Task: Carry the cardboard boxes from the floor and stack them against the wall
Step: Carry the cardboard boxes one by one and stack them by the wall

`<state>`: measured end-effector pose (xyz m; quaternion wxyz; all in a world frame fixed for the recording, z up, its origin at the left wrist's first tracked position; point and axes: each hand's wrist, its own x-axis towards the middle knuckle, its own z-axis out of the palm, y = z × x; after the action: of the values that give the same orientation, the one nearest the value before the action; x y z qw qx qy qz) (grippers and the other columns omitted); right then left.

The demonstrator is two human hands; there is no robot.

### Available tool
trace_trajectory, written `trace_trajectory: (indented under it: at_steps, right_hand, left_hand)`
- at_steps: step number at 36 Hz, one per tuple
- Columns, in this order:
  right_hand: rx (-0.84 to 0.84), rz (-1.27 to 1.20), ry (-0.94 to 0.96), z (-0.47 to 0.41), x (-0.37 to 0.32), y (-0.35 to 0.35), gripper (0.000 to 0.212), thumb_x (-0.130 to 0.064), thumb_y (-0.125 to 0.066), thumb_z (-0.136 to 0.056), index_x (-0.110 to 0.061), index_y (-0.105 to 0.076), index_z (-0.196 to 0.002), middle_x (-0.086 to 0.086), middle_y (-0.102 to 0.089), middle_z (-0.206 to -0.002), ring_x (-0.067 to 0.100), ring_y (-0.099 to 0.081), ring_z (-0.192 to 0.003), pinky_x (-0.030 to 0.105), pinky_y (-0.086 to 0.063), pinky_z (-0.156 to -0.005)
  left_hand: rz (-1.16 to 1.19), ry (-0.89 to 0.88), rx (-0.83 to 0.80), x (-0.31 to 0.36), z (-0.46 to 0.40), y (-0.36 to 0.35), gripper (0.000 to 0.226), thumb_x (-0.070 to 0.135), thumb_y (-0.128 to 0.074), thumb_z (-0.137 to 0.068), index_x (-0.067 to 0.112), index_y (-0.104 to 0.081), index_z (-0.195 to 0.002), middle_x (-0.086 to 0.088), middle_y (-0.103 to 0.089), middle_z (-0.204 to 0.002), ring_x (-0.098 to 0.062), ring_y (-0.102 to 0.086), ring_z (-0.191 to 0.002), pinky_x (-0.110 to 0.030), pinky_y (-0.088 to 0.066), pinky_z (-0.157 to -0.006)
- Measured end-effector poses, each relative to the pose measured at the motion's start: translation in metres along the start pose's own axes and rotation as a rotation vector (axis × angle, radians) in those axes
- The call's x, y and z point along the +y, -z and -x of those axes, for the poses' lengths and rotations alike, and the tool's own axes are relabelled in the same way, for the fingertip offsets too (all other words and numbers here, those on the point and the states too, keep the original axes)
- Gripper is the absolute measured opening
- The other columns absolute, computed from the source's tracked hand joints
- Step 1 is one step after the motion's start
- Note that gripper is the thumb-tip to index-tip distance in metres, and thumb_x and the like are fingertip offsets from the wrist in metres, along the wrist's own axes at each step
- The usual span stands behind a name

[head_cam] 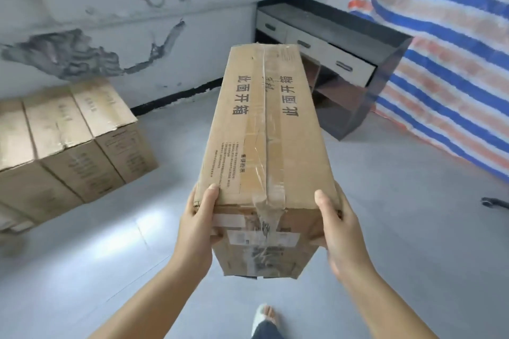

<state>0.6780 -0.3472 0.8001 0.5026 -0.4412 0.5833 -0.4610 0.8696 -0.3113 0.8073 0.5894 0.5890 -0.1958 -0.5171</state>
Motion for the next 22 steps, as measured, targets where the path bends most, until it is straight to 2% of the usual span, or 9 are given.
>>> trace_trajectory:
  at_steps: [3,7,12,16,18,20,22]
  right_hand:
    - [-0.082,0.008,0.008,-0.034,0.001,-0.045,0.026,-0.032,-0.053,-0.096,-0.044,-0.056,-0.119,-0.019,-0.07,-0.102,0.01,-0.065,-0.101,0.051,-0.051,-0.093]
    - [-0.175,0.027,0.001,-0.09,0.004,-0.11,0.023,-0.032,-0.051,-0.096,-0.046,-0.056,-0.113,-0.022,-0.07,-0.095,0.01,-0.066,-0.097,0.039,-0.053,-0.083]
    - [-0.26,0.033,-0.041,-0.171,-0.004,-0.194,0.021,-0.031,-0.051,-0.096,-0.05,-0.054,-0.104,-0.023,-0.07,-0.091,0.007,-0.066,-0.093,0.043,-0.051,-0.086]
    - [-0.347,0.059,-0.063,-0.219,-0.023,-0.255,0.024,-0.032,-0.05,-0.097,-0.043,-0.055,-0.118,-0.022,-0.07,-0.092,0.001,-0.066,-0.087,0.037,-0.052,-0.078]
    - [-0.379,0.08,-0.077,-0.241,-0.031,-0.282,0.026,-0.033,-0.05,-0.097,-0.041,-0.054,-0.122,-0.018,-0.071,-0.097,0.004,-0.067,-0.089,0.037,-0.052,-0.078]
    - [-0.409,0.102,-0.091,-0.263,-0.04,-0.307,0.029,-0.034,-0.049,-0.097,-0.038,-0.053,-0.125,-0.011,-0.07,-0.105,0.012,-0.066,-0.097,0.044,-0.052,-0.086]
    - [-0.436,0.128,-0.092,-0.287,-0.047,-0.331,0.031,-0.035,-0.049,-0.097,-0.036,-0.052,-0.128,-0.006,-0.069,-0.108,0.017,-0.065,-0.101,0.046,-0.051,-0.087]
  left_hand:
    - [0.037,-0.004,0.061,0.01,-0.037,0.023,0.017,0.033,-0.046,-0.097,0.034,-0.056,-0.112,0.02,-0.071,-0.075,0.002,-0.067,-0.066,-0.034,-0.049,-0.065]
    - [0.051,-0.019,0.142,0.025,-0.104,0.048,0.018,0.032,-0.046,-0.097,0.034,-0.056,-0.112,0.02,-0.071,-0.074,0.002,-0.067,-0.064,-0.034,-0.049,-0.065]
    - [0.065,-0.004,0.243,0.06,-0.195,0.073,0.025,0.034,-0.047,-0.097,0.031,-0.055,-0.12,0.017,-0.072,-0.077,-0.002,-0.068,-0.066,-0.03,-0.049,-0.06]
    - [0.097,0.011,0.336,0.091,-0.252,0.097,0.025,0.037,-0.05,-0.095,0.032,-0.056,-0.119,0.018,-0.072,-0.074,-0.002,-0.068,-0.065,-0.033,-0.051,-0.065]
    - [0.125,0.01,0.37,0.103,-0.276,0.105,0.024,0.037,-0.05,-0.095,0.032,-0.056,-0.117,0.017,-0.072,-0.073,-0.003,-0.068,-0.064,-0.03,-0.052,-0.057]
    - [0.155,0.007,0.403,0.116,-0.299,0.11,0.023,0.036,-0.05,-0.095,0.031,-0.056,-0.116,0.014,-0.072,-0.073,-0.004,-0.068,-0.062,-0.024,-0.049,-0.046]
    - [0.176,0.01,0.438,0.128,-0.324,0.114,0.023,0.036,-0.051,-0.094,0.03,-0.057,-0.115,0.011,-0.071,-0.075,-0.005,-0.068,-0.061,-0.023,-0.048,-0.045]
